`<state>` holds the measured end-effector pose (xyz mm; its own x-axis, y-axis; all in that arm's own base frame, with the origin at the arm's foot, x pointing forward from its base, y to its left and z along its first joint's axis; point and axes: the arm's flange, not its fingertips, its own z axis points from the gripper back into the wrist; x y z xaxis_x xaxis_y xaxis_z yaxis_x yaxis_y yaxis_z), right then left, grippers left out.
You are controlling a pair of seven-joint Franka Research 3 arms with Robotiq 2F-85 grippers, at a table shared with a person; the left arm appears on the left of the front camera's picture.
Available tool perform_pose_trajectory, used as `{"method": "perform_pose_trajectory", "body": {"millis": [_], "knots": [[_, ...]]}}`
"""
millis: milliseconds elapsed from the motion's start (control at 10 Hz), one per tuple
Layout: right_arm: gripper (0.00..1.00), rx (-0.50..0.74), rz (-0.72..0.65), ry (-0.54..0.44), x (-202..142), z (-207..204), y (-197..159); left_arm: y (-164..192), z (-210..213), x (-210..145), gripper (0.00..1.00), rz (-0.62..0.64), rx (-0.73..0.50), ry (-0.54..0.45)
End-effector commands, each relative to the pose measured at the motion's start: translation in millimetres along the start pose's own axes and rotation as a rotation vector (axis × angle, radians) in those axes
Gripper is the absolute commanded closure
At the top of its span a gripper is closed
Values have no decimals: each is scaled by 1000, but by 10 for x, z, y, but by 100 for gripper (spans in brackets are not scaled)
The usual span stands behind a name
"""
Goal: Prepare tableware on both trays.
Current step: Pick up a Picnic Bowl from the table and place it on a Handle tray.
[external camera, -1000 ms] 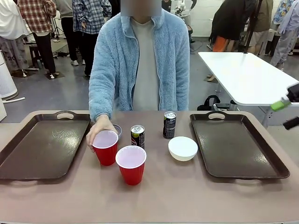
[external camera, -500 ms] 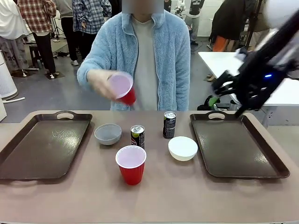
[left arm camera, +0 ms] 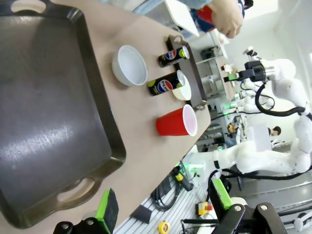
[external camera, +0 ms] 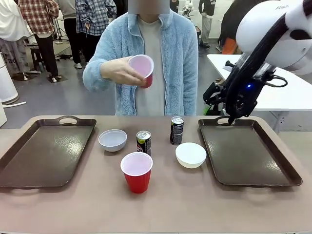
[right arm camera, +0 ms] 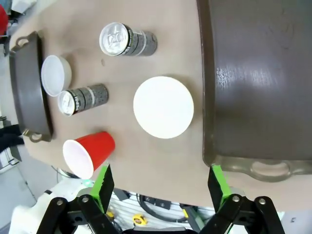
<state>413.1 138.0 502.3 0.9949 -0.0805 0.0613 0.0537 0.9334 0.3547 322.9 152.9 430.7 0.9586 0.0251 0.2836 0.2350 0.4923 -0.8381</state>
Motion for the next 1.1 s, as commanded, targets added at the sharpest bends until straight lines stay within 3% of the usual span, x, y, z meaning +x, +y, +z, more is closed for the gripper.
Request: {"method": "perform_pose_trajectory", "body": {"millis": [0,200,400,600,1000], "knots": [[0,-16,-12,-2,-139,51,-14,-6,12,-5,0,-7,-14,-10],[0,5,3,-3,-65,76,-6,-6,12,-5,0,-7,-14,-10],[0,-140,-75,147,82,-323,104,-6,12,-5,0,-7,-14,-10],[0,-255,-23,243,166,-816,228,-6,12,-5,0,-7,-14,-10],[0,-341,104,234,213,-1229,409,-6,12,-5,0,-7,-14,-10]]}}
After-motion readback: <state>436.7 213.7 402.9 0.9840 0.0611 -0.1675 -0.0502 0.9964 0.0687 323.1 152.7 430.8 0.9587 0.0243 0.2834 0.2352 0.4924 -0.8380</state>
